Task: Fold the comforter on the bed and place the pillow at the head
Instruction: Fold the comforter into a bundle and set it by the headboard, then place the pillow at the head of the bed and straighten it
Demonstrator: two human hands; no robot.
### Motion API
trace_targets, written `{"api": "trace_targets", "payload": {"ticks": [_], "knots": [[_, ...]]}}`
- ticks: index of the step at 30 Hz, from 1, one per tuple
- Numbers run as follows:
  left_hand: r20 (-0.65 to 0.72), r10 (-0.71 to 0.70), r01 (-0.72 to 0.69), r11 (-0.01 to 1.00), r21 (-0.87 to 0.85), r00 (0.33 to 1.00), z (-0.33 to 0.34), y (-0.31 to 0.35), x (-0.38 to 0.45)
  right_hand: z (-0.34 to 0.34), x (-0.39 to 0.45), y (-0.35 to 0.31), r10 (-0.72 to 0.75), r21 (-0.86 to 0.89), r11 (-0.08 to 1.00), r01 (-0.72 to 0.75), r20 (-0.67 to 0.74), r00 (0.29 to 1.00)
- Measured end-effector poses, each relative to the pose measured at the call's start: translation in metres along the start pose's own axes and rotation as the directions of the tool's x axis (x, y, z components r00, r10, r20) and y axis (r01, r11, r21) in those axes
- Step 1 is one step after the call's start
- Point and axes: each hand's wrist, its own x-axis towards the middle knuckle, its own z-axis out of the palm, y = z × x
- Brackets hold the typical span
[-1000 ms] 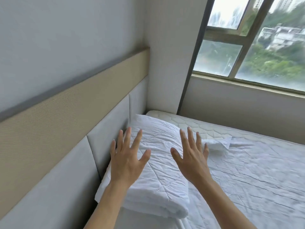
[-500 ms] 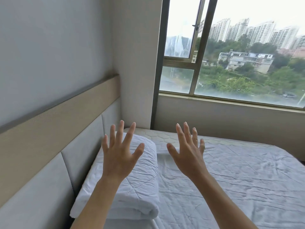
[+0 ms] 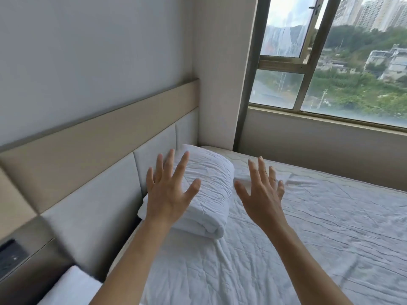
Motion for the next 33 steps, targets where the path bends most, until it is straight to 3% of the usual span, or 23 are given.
{"api": "trace_targets", "payload": {"ticks": [6,11,16,21,24,27,30,33], "knots": [[-0.015,-0.197,0.197,0.976,0.095,0.980,-0.056,-0.073,-0.074,0.037,-0.044,-0.059,-0.079,0.159,0.986,0.056,0.143,0.987],[-0.055,-0.411,0.415,0.905,0.096,0.910,-0.104,-0.152,-0.150,0.096,-0.090,-0.127,-0.140,0.425,0.905,-0.004,0.306,0.942],[-0.033,-0.674,0.672,0.738,-0.056,0.738,-0.126,-0.239,-0.239,0.157,-0.156,-0.198,-0.104,0.602,0.755,-0.260,0.501,0.859],[0.175,-0.869,0.884,0.468,-0.015,0.463,-0.132,-0.343,-0.338,0.254,-0.262,-0.250,0.076,0.476,0.644,-0.599,0.739,0.670],[0.310,-0.885,0.917,0.391,0.084,0.349,-0.131,-0.404,-0.382,0.304,-0.324,-0.266,0.264,0.310,0.503,-0.807,0.834,0.485],[0.433,-0.867,0.926,0.342,0.161,0.245,-0.124,-0.459,-0.412,0.343,-0.382,-0.276,0.410,0.156,0.296,-0.942,0.870,0.273],[0.509,-0.837,0.906,0.355,0.229,0.199,-0.114,-0.496,-0.424,0.368,-0.428,-0.285,0.509,0.088,0.121,-0.989,0.850,0.138],[0.568,-0.801,0.886,0.389,0.252,0.190,-0.101,-0.524,-0.425,0.387,-0.455,-0.286,0.537,0.034,0.019,-0.999,0.843,0.039]]}}
